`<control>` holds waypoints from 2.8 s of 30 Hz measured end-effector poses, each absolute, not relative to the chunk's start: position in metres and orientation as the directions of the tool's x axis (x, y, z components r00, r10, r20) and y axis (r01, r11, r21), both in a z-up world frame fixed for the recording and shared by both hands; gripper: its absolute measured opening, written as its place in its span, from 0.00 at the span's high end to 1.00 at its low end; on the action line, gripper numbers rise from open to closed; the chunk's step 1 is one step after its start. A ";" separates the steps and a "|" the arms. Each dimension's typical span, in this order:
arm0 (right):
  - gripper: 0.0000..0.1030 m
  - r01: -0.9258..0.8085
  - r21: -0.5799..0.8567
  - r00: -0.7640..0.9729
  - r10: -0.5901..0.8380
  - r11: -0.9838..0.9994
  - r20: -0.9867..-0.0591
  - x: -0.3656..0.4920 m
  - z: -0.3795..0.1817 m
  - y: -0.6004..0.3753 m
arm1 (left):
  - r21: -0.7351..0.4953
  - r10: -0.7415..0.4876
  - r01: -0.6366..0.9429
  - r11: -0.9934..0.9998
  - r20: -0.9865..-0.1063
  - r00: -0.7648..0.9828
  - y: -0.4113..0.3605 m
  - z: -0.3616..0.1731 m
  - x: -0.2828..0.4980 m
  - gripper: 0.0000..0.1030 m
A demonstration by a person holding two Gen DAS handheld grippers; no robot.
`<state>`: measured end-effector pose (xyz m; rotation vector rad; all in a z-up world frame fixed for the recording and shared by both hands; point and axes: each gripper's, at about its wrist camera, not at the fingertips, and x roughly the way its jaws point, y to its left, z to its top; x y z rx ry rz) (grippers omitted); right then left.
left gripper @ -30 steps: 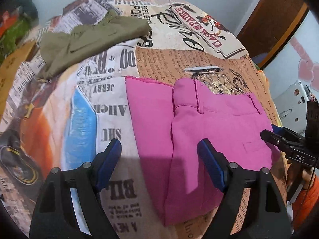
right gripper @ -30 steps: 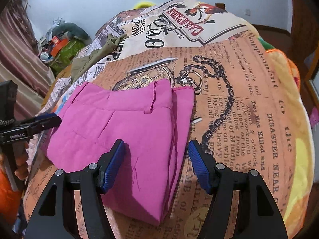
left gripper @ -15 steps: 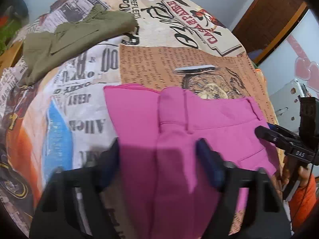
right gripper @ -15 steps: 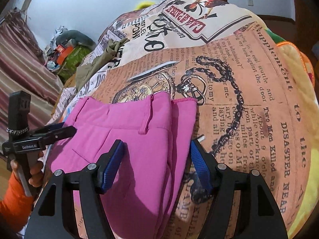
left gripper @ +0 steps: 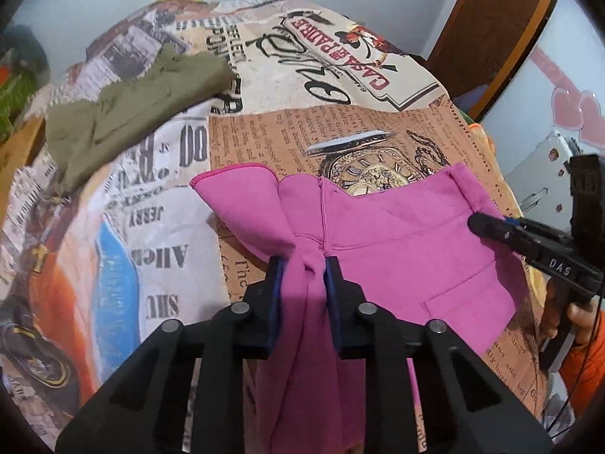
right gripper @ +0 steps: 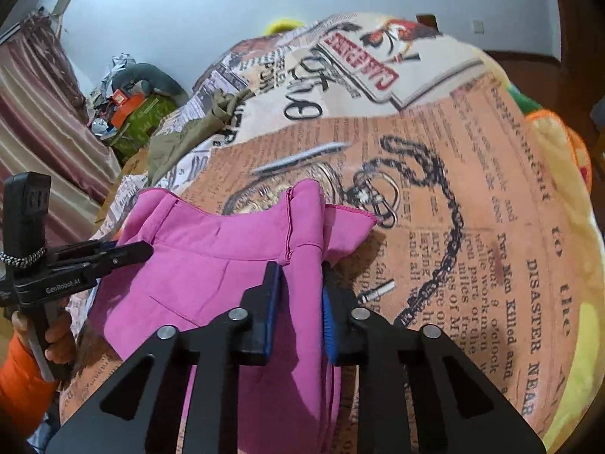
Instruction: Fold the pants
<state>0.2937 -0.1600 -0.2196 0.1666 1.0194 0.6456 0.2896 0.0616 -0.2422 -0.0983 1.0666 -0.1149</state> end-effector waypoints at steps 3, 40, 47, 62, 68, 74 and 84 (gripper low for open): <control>0.88 -0.439 0.408 0.381 0.577 0.800 -0.722 0.290 -0.208 -0.156 | -0.083 -0.105 0.065 0.994 -0.850 0.517 0.055 -0.227 0.280 0.85; 0.89 -0.676 0.264 0.416 0.652 0.688 -0.634 0.322 -0.128 0.009 | -0.123 0.001 -0.143 0.982 -0.755 0.656 0.219 -0.162 0.277 0.89; 0.89 -0.706 0.253 0.393 0.663 0.661 -0.637 0.343 -0.136 0.053 | -0.078 0.067 -0.193 0.978 -0.760 0.646 0.256 -0.174 0.308 0.89; 0.89 -0.732 0.165 0.450 0.651 0.661 -0.612 0.410 -0.143 0.117 | -0.009 0.162 -0.244 0.970 -0.727 0.667 0.306 -0.184 0.393 0.89; 0.89 -0.690 0.207 0.464 0.644 0.693 -0.608 0.440 -0.162 0.122 | 0.008 0.170 -0.234 0.972 -0.714 0.679 0.313 -0.197 0.427 0.89; 0.89 -0.668 0.195 0.471 0.610 0.718 -0.637 0.466 -0.187 0.134 | 0.032 0.186 -0.246 0.969 -0.749 0.636 0.318 -0.229 0.457 0.89; 0.80 -0.639 0.240 0.437 0.602 0.731 -0.669 0.479 -0.214 0.117 | 0.011 0.168 -0.268 0.963 -0.803 0.572 0.340 -0.270 0.466 0.88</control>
